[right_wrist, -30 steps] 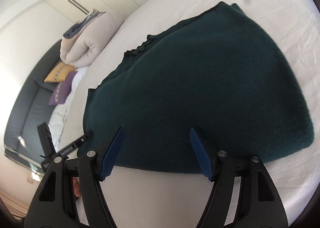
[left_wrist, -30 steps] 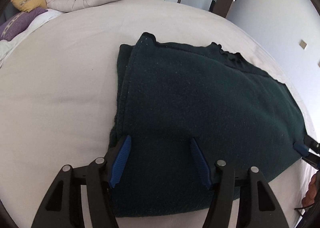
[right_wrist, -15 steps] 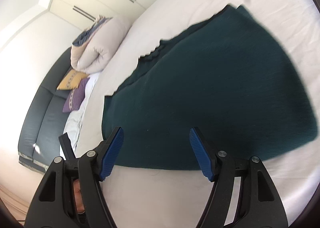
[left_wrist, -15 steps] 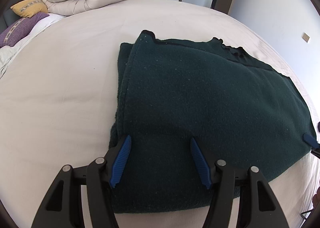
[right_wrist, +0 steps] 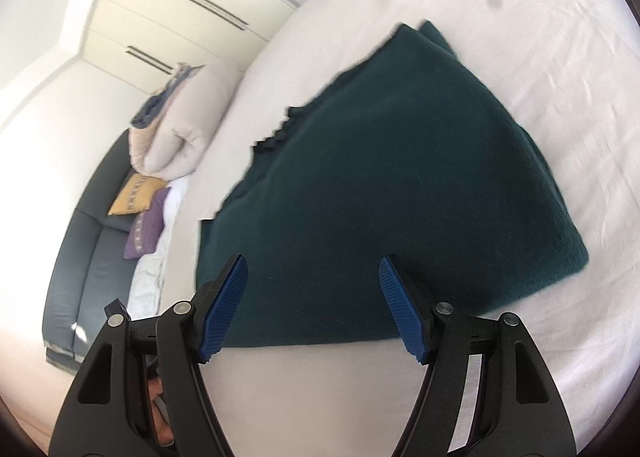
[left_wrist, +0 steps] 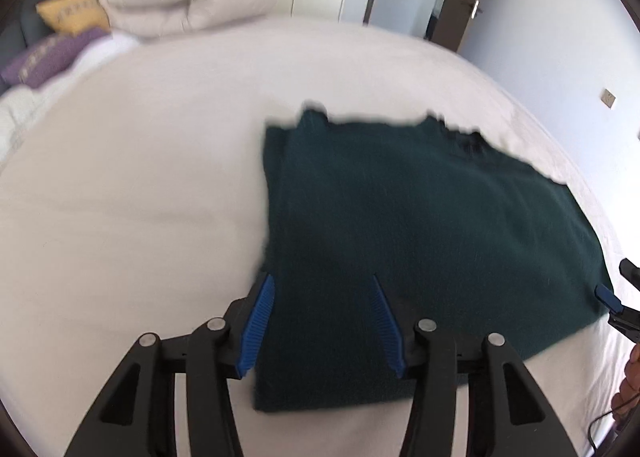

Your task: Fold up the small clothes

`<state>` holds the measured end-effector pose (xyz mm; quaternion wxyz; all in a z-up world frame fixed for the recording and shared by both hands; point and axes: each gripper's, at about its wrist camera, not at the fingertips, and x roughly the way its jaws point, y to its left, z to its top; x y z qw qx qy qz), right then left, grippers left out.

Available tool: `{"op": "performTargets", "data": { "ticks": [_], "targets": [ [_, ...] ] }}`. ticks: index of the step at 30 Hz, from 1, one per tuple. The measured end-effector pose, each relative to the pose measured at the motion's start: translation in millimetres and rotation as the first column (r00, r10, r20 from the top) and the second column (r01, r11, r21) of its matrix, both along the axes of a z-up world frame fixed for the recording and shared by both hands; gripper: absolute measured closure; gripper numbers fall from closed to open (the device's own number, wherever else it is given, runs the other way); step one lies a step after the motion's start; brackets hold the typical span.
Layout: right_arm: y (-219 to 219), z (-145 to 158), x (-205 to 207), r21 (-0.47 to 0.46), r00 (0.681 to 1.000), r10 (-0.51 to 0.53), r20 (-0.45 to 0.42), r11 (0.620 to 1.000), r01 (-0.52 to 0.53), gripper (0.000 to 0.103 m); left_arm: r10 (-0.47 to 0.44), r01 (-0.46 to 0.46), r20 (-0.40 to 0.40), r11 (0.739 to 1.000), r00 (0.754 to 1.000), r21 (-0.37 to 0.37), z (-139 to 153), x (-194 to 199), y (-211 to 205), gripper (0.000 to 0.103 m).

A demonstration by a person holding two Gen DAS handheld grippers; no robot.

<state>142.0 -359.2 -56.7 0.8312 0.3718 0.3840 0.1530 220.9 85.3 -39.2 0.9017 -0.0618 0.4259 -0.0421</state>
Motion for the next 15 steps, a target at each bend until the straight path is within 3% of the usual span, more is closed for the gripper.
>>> {"op": "performTargets", "data": {
  "ticks": [4,7,10,13,15],
  "targets": [
    [23.5,1.9,28.4,0.038,0.998,0.068,0.005,0.997,-0.068,0.035,-0.053,0.049,0.039,0.994,0.998,0.100,20.2,34.7,-18.4,0.050],
    [50.5,2.7,61.8,0.073,0.992,0.126,0.014,0.989,-0.126,0.035,-0.075,0.063,0.061,0.981,0.995,0.184,24.2,71.2,-37.5,0.049],
    [77.8,-4.4,98.4,0.108,0.985,0.169,-0.013,0.980,-0.167,0.035,-0.086,0.075,0.042,0.973,0.995,0.220,18.9,107.4,-51.4,0.049],
    [102.7,-14.9,133.5,0.102,0.978,0.203,-0.036,0.975,-0.199,0.035,-0.068,0.074,-0.036,0.970,0.997,0.231,-3.9,135.1,-50.0,0.048],
    [106.2,-21.3,149.2,0.108,0.981,0.191,-0.044,0.977,-0.185,0.036,-0.053,0.064,-0.069,0.984,0.996,0.167,-24.2,141.2,-35.4,0.045]
  ]
}}
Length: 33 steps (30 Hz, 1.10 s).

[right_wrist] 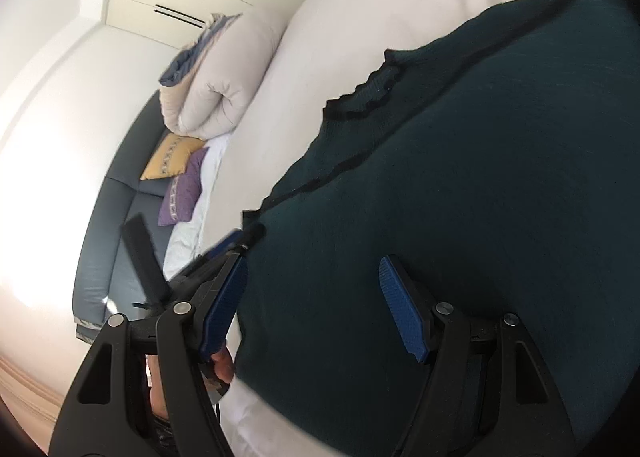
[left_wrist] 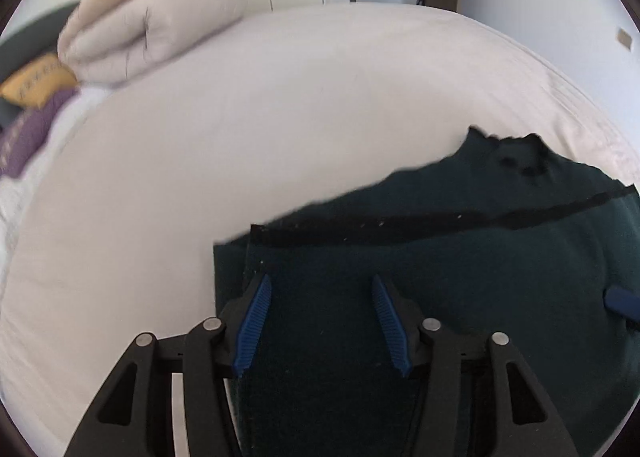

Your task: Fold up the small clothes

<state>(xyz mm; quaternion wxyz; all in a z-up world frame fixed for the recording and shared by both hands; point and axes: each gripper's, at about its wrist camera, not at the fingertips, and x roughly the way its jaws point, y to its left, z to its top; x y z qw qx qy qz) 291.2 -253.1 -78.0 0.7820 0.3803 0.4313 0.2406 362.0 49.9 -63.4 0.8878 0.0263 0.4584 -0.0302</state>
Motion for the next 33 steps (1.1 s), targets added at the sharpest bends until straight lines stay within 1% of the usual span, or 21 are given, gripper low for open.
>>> {"op": "performTargets", "data": {
  "ticks": [1,2,5,8,10,12,13,15,17,19,21,24,26,27,28,29,30,31,33],
  "targets": [
    [-3.3,-2.2,6.6,0.021,1.000,-0.013,-0.003,1.000,0.013,0.036,0.002,0.000,0.030,0.999,1.000,-0.048,-2.2,-4.4,8.0,0.045],
    [-7.2,-2.5,11.4,0.046,1.000,-0.025,0.001,0.999,0.025,0.036,0.003,0.001,0.047,0.997,0.999,-0.074,-4.3,-8.8,13.4,0.045],
    [-26.0,0.1,22.3,0.086,0.997,-0.065,0.031,0.994,0.062,0.036,0.001,0.005,0.058,0.995,0.998,-0.099,-5.6,-12.5,17.9,0.045],
    [-55.5,-1.3,25.4,0.139,0.990,-0.135,0.034,0.982,0.129,0.037,0.005,0.003,0.061,0.991,0.998,-0.134,-6.7,-13.2,23.5,0.045],
    [-78.6,-2.1,22.9,0.118,0.976,-0.215,0.032,0.971,0.210,0.037,0.008,0.001,0.067,0.990,0.998,-0.140,-8.3,-15.1,24.1,0.045],
    [-105.4,-6.6,17.6,0.156,0.961,-0.277,0.028,0.950,0.269,0.038,0.009,0.001,0.076,0.992,0.997,-0.130,-9.8,-19.5,22.0,0.045],
    [-115.2,-6.7,13.8,0.136,0.949,-0.315,0.021,0.941,0.309,0.038,0.008,0.002,0.081,0.992,0.997,-0.123,-10.2,-20.7,21.3,0.045],
    [-128.3,-5.0,5.7,0.141,0.937,-0.349,0.030,0.929,0.342,0.038,0.005,0.005,0.088,0.994,0.996,-0.106,-11.4,-23.9,18.4,0.045],
    [-131.7,-0.6,-4.6,0.117,0.926,-0.376,0.036,0.922,0.370,0.038,0.001,0.008,0.088,0.995,0.996,-0.104,-11.4,-25.1,17.8,0.045],
    [-126.1,7.4,-14.7,0.078,0.924,-0.379,0.057,0.924,0.374,0.036,0.001,0.009,0.087,0.994,0.996,-0.114,-12.7,-24.8,20.0,0.045],
    [-111.6,16.6,-20.2,0.074,0.935,-0.344,0.088,0.938,0.338,0.036,0.001,0.009,0.087,0.993,0.996,-0.114,-13.5,-25.5,20.2,0.045],
    [-79.2,26.3,-32.6,0.079,0.960,-0.248,0.133,0.968,0.239,0.036,0.001,0.008,0.091,0.995,0.996,-0.100,-14.2,-26.8,17.9,0.045],
    [-58.2,22.0,-32.4,0.041,0.976,-0.178,0.127,0.984,0.174,0.036,0.001,0.008,0.092,0.995,0.996,-0.103,-14.3,-27.2,18.2,0.045],
    [-51.5,16.6,-30.9,0.012,0.981,-0.158,0.113,0.987,0.158,0.036,0.001,0.009,0.092,0.995,0.996,-0.104,-14.4,-27.4,18.4,0.045],
    [-47.2,8.3,-28.1,-0.022,0.984,-0.159,0.086,0.987,0.161,0.036,0.000,0.010,0.092,0.994,0.996,-0.106,-14.4,-27.4,18.8,0.045],
    [-48.2,-3.0,-24.9,-0.040,0.983,-0.177,0.040,0.983,0.179,0.036,0.000,0.010,0.092,0.994,0.996,-0.108,-14.8,-27.7,19.3,0.045],
    [-52.5,-11.4,-24.0,-0.014,0.981,-0.192,0.023,0.981,0.192,0.036,-0.001,0.011,0.092,0.994,0.996,-0.110,-14.9,-27.7,19.8,0.045],
    [-56.0,-14.2,-26.0,0.022,0.979,-0.203,0.032,0.979,0.202,0.036,0.000,0.011,0.093,0.994,0.996,-0.111,-15.0,-27.8,20.2,0.045],
    [-60.2,-13.1,-31.4,0.042,0.971,-0.235,0.048,0.971,0.234,0.036,0.000,0.011,0.094,0.994,0.996,-0.113,-15.4,-27.8,21.1,0.045]
  ]
}}
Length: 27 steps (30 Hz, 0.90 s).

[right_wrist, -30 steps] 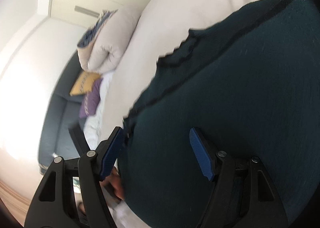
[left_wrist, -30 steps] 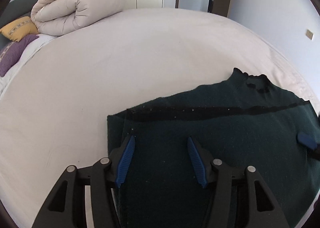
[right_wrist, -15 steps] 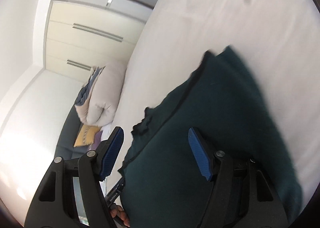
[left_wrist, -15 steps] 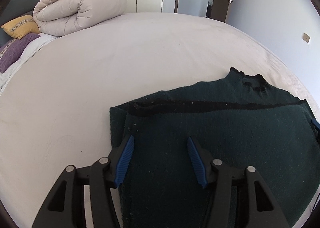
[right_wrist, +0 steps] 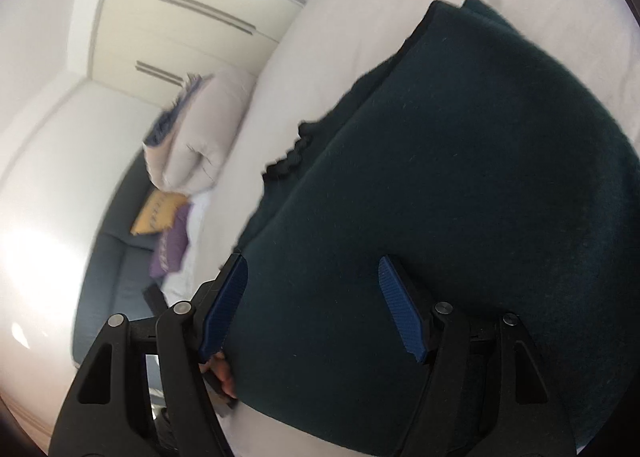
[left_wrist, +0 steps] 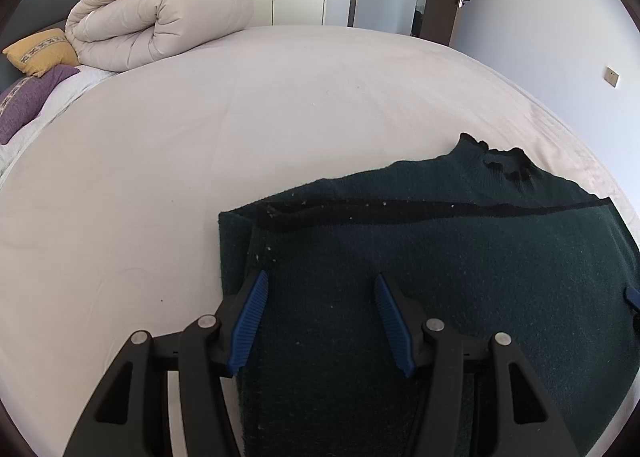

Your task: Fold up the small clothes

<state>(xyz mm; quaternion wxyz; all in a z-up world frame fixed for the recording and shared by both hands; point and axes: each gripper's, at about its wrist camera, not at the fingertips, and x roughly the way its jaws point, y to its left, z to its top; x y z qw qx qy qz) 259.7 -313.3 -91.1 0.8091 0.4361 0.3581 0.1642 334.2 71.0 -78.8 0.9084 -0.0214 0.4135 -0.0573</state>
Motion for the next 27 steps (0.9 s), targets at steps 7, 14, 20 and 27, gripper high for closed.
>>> {"op": "performTargets", "data": {
  "ticks": [7,14,20,27],
  "targets": [
    [4.1,0.8,-35.4,0.001,1.000,-0.001,0.027,1.000,0.001,0.036,0.005,-0.005,-0.004,1.000,1.000,0.023,6.5,-4.4,-3.5,0.033],
    [-1.1,6.3,-93.8,-0.016,0.998,0.058,0.026,0.998,-0.058,0.035,0.090,-0.118,-0.107,0.947,0.990,-0.298,12.7,-52.8,51.5,0.010],
    [9.8,8.4,-107.1,0.021,0.995,0.091,0.032,0.996,-0.091,0.035,-0.032,-0.099,-0.229,0.839,0.973,-0.535,-1.6,-61.5,87.3,0.013],
    [30.0,14.1,-109.8,0.023,0.989,0.141,0.036,0.990,-0.142,0.035,-0.097,-0.124,-0.303,0.765,0.948,-0.632,-11.4,-54.8,98.1,0.025]
  ]
}}
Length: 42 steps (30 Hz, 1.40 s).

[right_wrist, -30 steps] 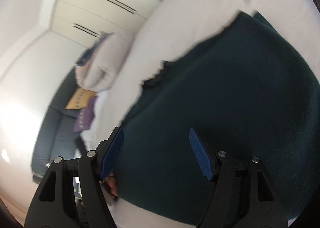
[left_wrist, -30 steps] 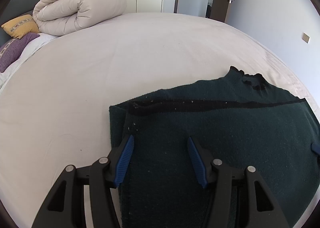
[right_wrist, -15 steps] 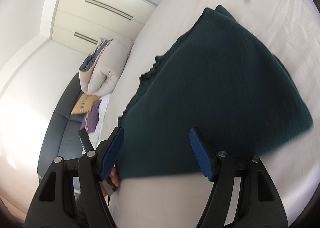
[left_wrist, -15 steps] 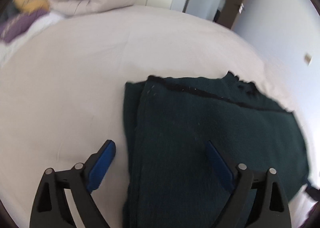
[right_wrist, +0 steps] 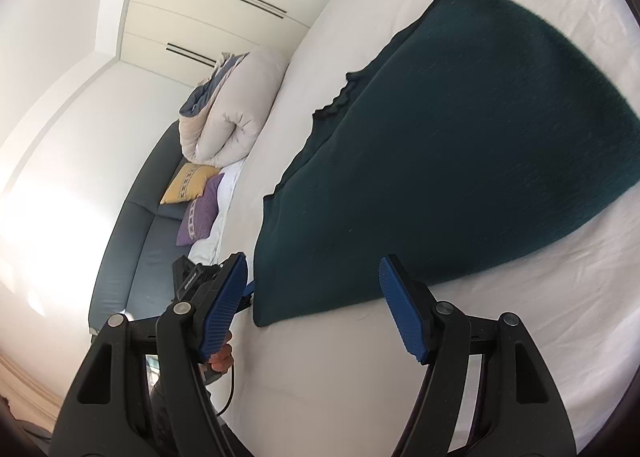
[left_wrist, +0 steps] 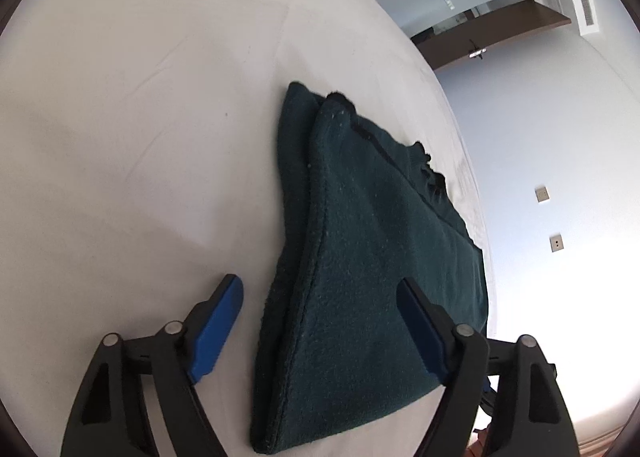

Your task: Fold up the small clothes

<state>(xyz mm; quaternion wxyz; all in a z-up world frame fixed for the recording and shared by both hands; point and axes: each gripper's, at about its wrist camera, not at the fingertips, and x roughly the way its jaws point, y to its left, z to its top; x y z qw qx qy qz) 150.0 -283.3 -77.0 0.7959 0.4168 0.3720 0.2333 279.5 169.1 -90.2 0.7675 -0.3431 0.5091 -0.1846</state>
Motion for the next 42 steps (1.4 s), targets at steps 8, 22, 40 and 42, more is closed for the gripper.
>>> {"op": "performTargets", "data": {
  "ticks": [8,22,40,42],
  "targets": [
    [20.2,6.5,17.3,0.003,0.999,0.035,0.000,0.999,-0.035,0.035,-0.098,0.093,-0.111,0.995,0.989,-0.045,-3.5,2.6,-16.7,0.026],
    [99.2,43.1,112.2,-0.116,0.980,0.196,-0.021,0.973,-0.198,0.035,-0.002,-0.056,-0.183,0.948,0.983,-0.313,-28.5,-12.7,2.6,0.088],
    [112.2,-27.2,180.3,0.053,0.963,0.208,-0.172,0.978,-0.202,0.036,0.005,-0.014,-0.032,0.959,0.999,-0.284,34.0,-4.7,-28.3,0.092],
    [103.0,-26.8,182.5,0.111,0.963,0.205,-0.174,0.976,-0.188,0.035,-0.025,0.025,0.003,0.967,1.000,-0.253,52.0,-0.1,-47.1,0.092]
  ]
}}
